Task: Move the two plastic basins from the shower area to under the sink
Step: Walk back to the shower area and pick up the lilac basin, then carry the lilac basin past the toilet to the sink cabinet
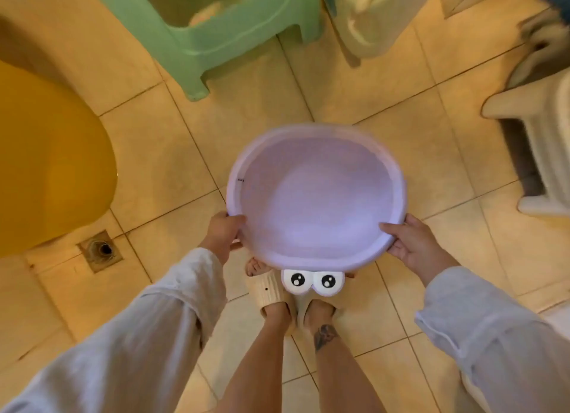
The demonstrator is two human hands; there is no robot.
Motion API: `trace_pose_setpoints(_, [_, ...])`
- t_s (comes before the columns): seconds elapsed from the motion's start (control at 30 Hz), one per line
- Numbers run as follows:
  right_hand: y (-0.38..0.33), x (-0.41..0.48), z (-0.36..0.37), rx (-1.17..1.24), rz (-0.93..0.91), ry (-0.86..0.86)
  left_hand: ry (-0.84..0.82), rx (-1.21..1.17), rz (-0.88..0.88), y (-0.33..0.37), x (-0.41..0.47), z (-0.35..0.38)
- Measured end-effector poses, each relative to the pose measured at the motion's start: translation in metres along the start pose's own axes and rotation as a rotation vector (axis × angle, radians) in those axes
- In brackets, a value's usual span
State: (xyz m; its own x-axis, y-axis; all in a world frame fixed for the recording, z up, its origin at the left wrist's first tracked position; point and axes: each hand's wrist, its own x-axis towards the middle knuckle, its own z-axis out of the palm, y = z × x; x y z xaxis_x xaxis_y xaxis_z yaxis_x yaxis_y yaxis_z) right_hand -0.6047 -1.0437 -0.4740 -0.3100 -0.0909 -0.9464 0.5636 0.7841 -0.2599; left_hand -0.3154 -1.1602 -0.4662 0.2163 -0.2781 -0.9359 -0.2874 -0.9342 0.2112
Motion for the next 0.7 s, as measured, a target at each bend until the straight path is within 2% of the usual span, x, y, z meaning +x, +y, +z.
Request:
trace_pose_setpoints(0.17, [-0.010,-0.134,-0.039,-0.011,0.001,-0.032,-0.028,-0.041,-0.019,-0.006,-0.130,-0.051])
trace_pose_setpoints(0.43, [-0.025,-0.346,-0.100,0.029,-0.112,-0.051,-0.025,-0.077,0.001,0.020,-0.337,-0.106])
trace_pose_setpoints(0.57, [-0.026,-0.414,-0.121,0.132,-0.162,-0.070,-0.007,-0.126,0.077,0.029,-0.413,-0.117])
trace_pose_setpoints(0.7, [-0.029,-0.461,-0.141,0.203,-0.263,-0.112,0.031,-0.162,0.265,0.037,-0.463,-0.123])
